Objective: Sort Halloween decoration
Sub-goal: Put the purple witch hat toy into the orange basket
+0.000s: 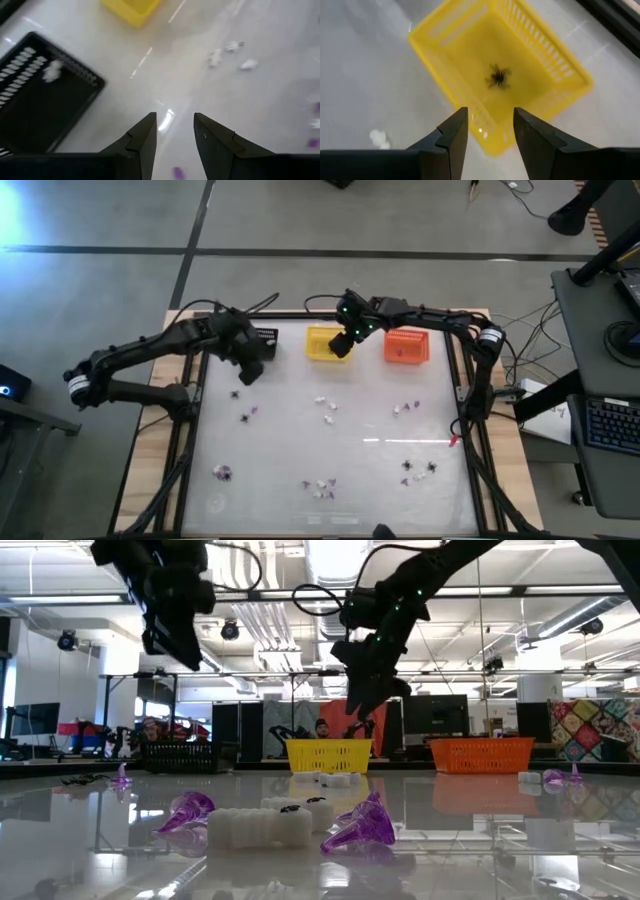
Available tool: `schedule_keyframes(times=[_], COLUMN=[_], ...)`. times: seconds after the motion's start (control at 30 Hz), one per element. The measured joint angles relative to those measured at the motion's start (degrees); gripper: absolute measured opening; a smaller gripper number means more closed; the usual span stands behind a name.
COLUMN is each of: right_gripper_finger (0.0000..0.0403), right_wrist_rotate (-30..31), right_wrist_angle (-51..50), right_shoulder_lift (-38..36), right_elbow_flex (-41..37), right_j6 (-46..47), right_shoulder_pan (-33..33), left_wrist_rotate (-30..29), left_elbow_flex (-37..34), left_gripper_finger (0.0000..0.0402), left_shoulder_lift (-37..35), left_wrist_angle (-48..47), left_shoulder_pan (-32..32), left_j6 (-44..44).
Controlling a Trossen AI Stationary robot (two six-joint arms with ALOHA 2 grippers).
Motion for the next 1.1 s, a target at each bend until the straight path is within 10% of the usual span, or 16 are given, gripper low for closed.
schedule_keyframes(times=[0.57,1.1], right_gripper_finger=[0.0146,0.0135], right_wrist_rotate=[-4.5,-9.07], right_wrist_angle=[-15.34,-17.43], right_shoulder_lift=[-0.78,-1.36], right_elbow_flex=[3.1,2.79], right_j6=[-1.38,20.72], right_shoulder_pan=[11.18,29.02], left_wrist_rotate=[-0.15,-0.19], left_elbow_flex=[2.91,3.32], left_gripper_finger=[0.0113,0.0113], left_shoulder_lift=[-0.78,-7.12], left_wrist_angle=[-0.43,-4.04], left_shoulder_pan=[-17.83,-19.49], left_j6=[-8.78,-4.33])
